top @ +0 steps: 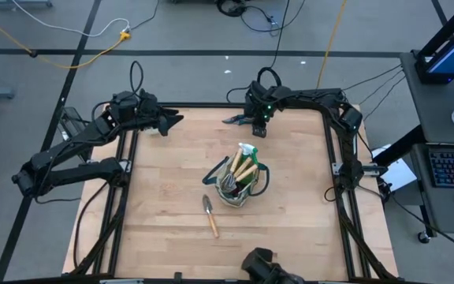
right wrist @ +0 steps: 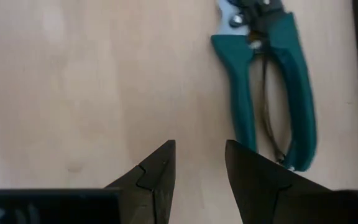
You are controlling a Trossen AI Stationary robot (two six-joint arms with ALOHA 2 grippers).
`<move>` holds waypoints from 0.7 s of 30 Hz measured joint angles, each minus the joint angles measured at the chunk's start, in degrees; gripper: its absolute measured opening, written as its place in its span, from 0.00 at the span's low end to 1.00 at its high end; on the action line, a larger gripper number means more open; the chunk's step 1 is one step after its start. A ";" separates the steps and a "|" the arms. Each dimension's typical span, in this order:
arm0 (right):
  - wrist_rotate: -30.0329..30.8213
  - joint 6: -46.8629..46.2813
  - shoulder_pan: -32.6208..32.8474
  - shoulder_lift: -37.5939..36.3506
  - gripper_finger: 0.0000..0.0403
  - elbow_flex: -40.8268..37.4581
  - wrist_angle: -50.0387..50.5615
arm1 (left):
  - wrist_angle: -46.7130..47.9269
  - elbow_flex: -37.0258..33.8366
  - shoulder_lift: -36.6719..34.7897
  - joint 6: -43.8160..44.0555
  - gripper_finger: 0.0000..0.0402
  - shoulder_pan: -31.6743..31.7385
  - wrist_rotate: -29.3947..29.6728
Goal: Pick & Place Garden tools in Gardening bag
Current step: Put the green shear scissors into the gardening bag
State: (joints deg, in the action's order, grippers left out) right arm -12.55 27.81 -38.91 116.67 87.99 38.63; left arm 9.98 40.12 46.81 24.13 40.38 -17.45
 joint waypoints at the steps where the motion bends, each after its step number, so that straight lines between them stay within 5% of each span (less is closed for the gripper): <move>1: 1.19 -0.02 0.15 0.53 0.32 0.02 -0.78 | 0.00 0.00 0.00 -0.01 0.59 0.00 0.01; 12: 2.21 0.07 0.83 5.18 0.30 0.30 -0.56 | -0.02 0.00 0.00 0.09 0.59 0.04 0.04; 21: 2.28 0.06 0.84 4.84 0.07 0.13 -0.92 | 0.00 0.00 0.00 0.19 0.59 0.04 0.07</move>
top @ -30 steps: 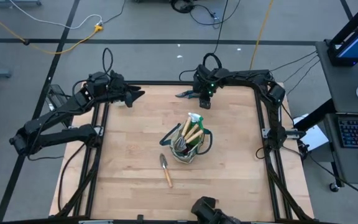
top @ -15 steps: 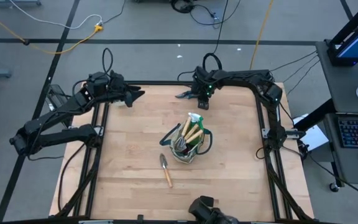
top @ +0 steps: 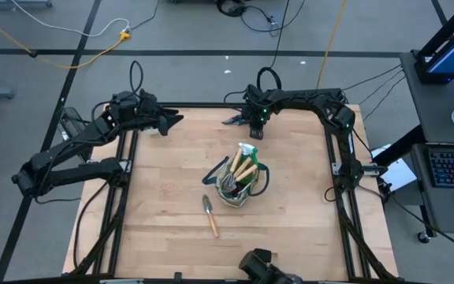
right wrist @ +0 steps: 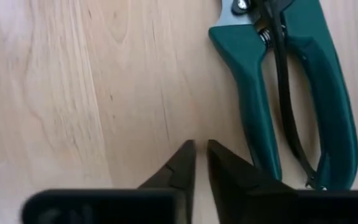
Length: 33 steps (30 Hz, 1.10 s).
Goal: Pick & Place Garden tools in Gardening bag
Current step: Put the green shear scissors into the gardening bag
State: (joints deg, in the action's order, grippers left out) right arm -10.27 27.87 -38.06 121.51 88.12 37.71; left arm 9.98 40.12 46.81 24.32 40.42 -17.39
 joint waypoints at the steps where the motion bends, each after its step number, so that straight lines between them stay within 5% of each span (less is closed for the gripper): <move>1: -0.01 -0.03 0.00 0.02 0.04 0.00 0.00 | -0.01 0.00 0.00 0.00 0.59 0.00 0.00; 23: 4.54 -0.13 -0.17 -5.74 0.01 -0.31 -4.94 | 0.07 0.00 0.00 -1.55 0.59 0.00 -0.29; 27: 4.39 3.17 -0.24 -5.75 0.08 -0.31 -8.33 | 0.09 0.00 0.00 -1.02 0.59 -0.02 -0.46; 33: 4.10 7.55 -0.22 -5.77 0.32 -0.24 -9.28 | 0.09 0.00 0.00 -0.29 0.59 -0.04 -0.48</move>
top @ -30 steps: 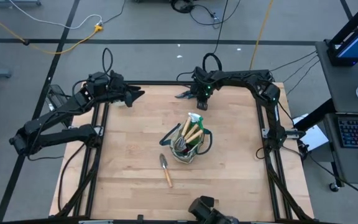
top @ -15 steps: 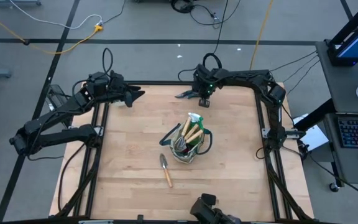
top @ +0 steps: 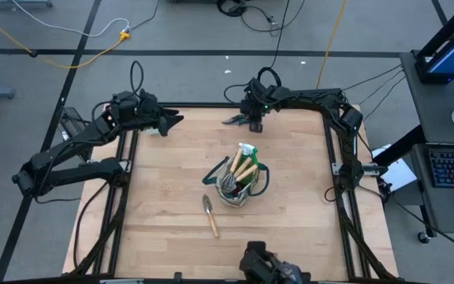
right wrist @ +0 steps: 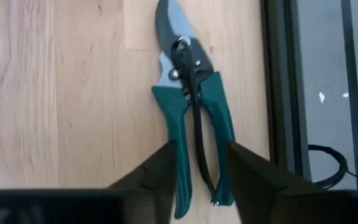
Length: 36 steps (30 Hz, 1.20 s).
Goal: Pick & Place Garden tools in Gardening bag
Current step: Put the green shear scissors into the gardening bag
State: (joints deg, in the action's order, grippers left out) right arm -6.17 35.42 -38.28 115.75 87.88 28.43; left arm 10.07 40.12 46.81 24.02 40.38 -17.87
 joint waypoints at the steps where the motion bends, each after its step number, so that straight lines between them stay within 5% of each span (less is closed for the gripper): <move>1: 0.00 0.88 0.00 0.15 0.36 0.00 0.35 | 0.00 0.00 0.00 0.03 0.59 0.00 0.00; 9: -1.43 3.23 -0.02 1.90 0.47 0.22 -0.32 | -0.02 0.00 0.00 -1.17 0.59 0.02 0.36; 36: -4.48 -1.90 0.61 6.66 0.35 0.31 2.05 | -0.02 0.00 0.00 -2.64 0.59 0.04 3.37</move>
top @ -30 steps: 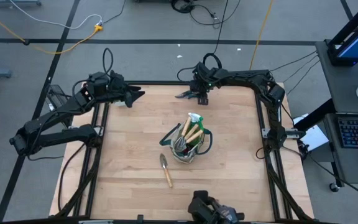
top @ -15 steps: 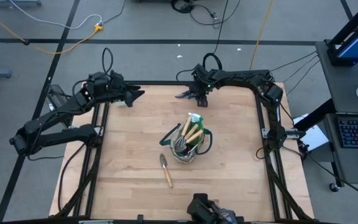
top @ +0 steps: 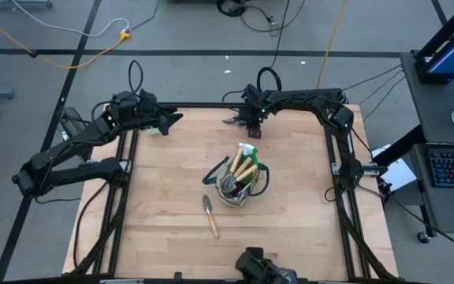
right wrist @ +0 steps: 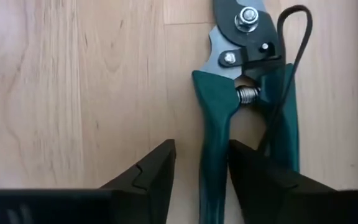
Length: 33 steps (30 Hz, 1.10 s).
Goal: Pick & Place Garden tools in Gardening bag
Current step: Put the green shear scissors into the gardening bag
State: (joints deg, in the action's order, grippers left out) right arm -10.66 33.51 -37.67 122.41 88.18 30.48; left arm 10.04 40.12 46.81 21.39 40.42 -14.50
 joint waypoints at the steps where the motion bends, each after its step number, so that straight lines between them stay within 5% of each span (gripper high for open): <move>1: -0.02 -0.30 -0.02 0.02 0.34 0.00 0.09 | 0.00 0.00 0.00 0.02 0.59 0.00 -0.15; 11: 2.89 -1.22 0.37 0.11 0.10 -0.07 1.18 | 0.00 0.00 -0.01 0.13 0.59 0.00 -0.38; 33: 6.95 0.11 1.68 -7.11 0.10 -0.44 1.59 | -0.09 0.00 0.00 3.37 0.59 -0.04 -0.40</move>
State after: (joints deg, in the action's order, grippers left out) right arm -3.71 33.62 -35.99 115.30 87.74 32.07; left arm 9.96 40.12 46.81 24.75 40.39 -14.90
